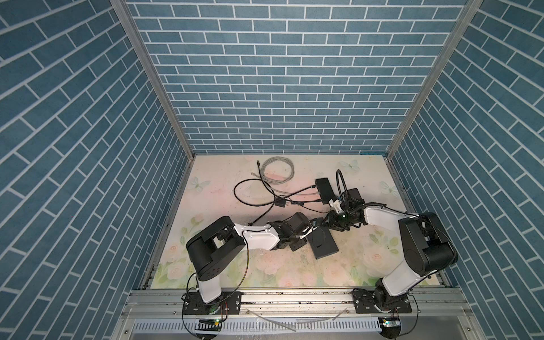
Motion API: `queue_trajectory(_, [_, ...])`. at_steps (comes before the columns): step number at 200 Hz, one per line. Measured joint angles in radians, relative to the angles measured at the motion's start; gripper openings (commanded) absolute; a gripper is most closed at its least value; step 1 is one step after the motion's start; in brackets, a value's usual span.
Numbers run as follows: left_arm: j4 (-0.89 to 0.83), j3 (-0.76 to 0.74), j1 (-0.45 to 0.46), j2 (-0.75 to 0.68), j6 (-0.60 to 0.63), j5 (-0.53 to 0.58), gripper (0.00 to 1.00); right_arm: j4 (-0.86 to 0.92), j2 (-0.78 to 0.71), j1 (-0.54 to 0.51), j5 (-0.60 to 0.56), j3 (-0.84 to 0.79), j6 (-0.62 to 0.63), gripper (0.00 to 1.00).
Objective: Insert the plug into the switch port
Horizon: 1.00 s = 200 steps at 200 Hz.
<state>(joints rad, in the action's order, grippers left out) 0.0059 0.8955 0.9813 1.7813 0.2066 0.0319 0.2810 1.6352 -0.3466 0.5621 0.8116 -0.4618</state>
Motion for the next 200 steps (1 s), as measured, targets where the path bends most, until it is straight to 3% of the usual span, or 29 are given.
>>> queue_trajectory(138, [-0.128, -0.017, -0.023, -0.061, 0.011, -0.079, 0.06, 0.021, -0.009, -0.013, -0.008, -0.003, -0.032, 0.37])
queue_trajectory(200, [-0.129, 0.056, -0.013, 0.003, 0.026, -0.112, 0.05, 0.014, -0.009, -0.012, -0.002, -0.007, -0.032, 0.37])
